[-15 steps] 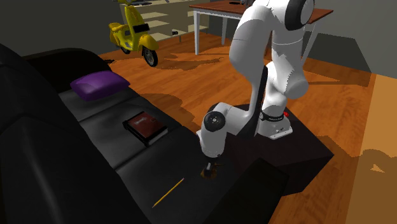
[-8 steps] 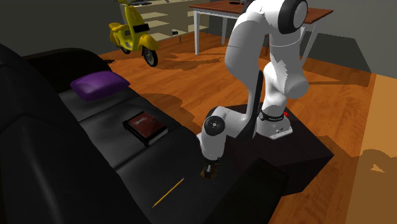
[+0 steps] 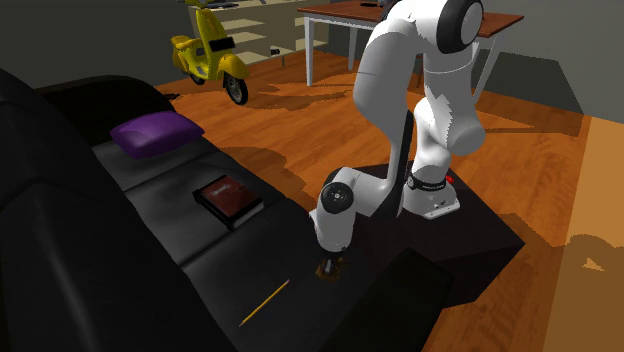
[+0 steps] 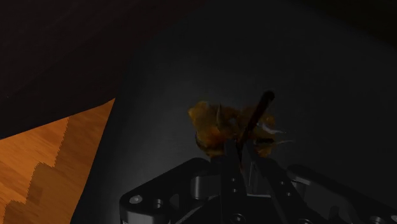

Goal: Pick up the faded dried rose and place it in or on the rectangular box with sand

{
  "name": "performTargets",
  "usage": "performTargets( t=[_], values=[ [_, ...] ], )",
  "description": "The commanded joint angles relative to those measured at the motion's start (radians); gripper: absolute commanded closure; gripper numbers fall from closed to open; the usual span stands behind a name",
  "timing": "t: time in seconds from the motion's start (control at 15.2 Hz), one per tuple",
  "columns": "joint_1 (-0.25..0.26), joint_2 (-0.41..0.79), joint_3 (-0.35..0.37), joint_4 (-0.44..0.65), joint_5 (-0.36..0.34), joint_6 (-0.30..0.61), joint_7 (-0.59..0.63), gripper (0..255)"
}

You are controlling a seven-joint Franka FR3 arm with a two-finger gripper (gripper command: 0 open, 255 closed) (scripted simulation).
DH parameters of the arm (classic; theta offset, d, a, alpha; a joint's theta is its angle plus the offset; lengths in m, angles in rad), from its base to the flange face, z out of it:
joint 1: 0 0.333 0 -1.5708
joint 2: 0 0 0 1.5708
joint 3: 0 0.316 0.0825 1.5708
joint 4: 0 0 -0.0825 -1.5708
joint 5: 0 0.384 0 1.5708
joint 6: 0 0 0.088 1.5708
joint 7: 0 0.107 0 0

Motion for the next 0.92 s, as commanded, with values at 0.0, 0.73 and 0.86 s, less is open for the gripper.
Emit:
performTargets(
  t=[0.0, 0.73, 0.86],
  values=[
    [0.0, 0.0, 0.0, 0.0, 0.0, 0.0, 0.0, 255],
    [-0.039, -0.093, 0.058, -0.019, 0.1, -0.057, -0.076, 255],
    [-0.049, -0.125, 0.074, -0.023, 0.134, -0.077, -0.102, 255]
  ],
)
